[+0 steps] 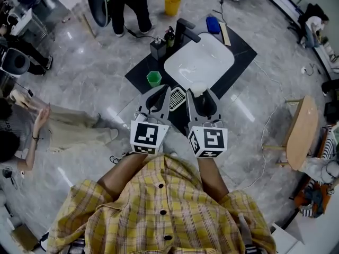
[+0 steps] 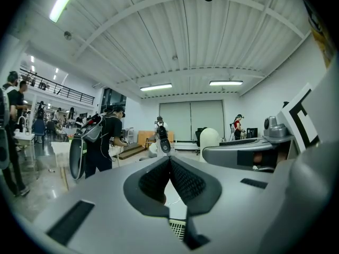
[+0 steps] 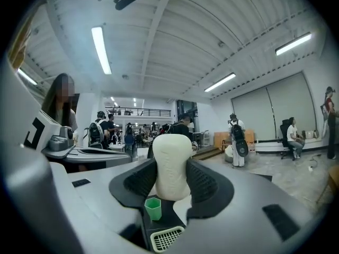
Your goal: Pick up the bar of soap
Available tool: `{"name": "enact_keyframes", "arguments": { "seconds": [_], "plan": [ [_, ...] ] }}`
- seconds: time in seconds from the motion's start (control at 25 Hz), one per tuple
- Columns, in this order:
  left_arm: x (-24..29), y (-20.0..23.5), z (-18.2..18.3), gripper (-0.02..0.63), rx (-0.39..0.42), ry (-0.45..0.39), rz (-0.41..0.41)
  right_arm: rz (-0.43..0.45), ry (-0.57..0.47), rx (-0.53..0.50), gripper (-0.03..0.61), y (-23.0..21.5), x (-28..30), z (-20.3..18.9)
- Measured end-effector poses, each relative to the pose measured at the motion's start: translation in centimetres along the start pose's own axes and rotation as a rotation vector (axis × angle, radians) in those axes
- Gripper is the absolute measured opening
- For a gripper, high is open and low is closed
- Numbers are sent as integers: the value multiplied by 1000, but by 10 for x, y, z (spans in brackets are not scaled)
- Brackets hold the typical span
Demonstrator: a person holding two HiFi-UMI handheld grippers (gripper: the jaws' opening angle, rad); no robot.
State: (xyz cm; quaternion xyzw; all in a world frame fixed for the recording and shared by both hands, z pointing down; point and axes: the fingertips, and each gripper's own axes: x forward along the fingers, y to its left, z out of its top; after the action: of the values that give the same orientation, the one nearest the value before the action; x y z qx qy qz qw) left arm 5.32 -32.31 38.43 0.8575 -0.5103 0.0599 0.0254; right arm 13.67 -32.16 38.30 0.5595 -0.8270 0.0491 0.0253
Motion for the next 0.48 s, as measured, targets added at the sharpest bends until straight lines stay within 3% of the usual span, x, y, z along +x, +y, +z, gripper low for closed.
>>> {"name": "enact_keyframes", "arguments": {
  "seconds": [0.48],
  "plan": [
    [-11,-1,1,11,0,-4,4,2,-10,-12,196,14,-4,-1]
  ]
}}
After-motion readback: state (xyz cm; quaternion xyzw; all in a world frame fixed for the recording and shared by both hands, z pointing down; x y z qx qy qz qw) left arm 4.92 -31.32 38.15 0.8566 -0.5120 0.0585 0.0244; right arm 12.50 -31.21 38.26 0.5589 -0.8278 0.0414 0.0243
